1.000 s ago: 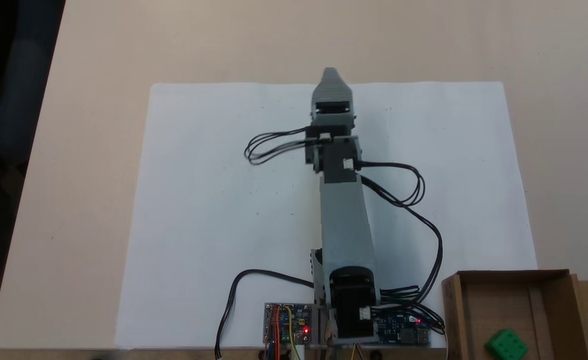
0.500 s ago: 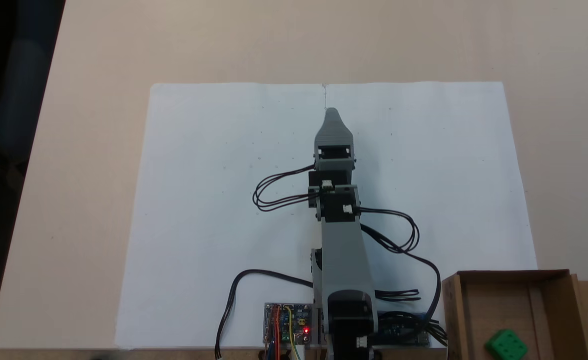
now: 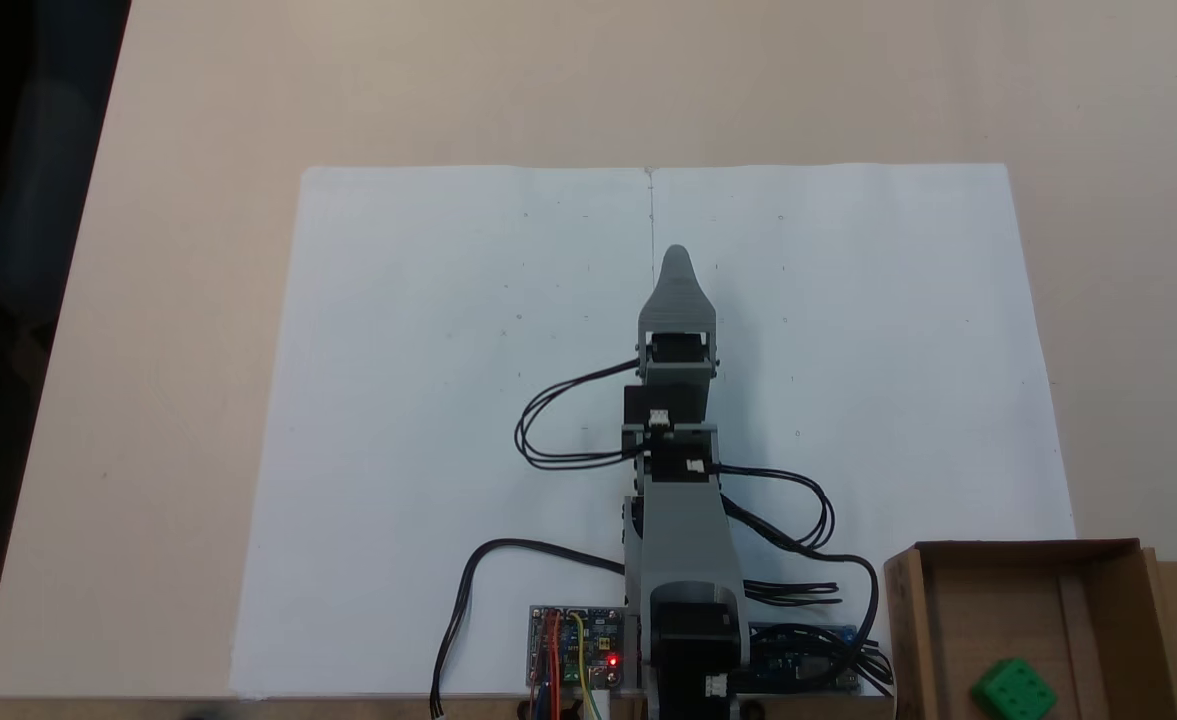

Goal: Grasp a green dice and put it in the bin.

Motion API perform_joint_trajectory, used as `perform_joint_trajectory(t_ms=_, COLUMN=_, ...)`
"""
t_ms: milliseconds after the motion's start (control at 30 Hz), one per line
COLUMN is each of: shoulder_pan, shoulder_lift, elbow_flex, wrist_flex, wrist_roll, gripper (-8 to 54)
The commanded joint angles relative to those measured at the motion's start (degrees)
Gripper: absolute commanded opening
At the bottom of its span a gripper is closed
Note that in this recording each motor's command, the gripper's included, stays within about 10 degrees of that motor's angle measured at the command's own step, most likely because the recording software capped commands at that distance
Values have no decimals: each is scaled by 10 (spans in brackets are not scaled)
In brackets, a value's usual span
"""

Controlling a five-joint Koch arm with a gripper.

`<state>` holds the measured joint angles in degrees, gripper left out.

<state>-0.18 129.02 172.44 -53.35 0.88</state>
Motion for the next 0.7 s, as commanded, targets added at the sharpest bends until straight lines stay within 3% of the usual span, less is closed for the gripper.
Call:
perform_joint_trajectory(t_ms=0, shoulder_pan=-5, shoulder_lift=69, elbow_flex=2, wrist_flex=-96, wrist_roll=-39, gripper=432)
perform_joint_trajectory(t_ms=467, shoulder_pan=-3, shoulder_lift=68, elbow_flex=69, wrist_flex=-344, wrist_roll=-51, gripper=436)
perform_joint_trajectory(t_ms=667, shoulder_pan=11, shoulder_lift=68, elbow_flex=69, wrist_flex=-352, wrist_roll=-52, gripper=436)
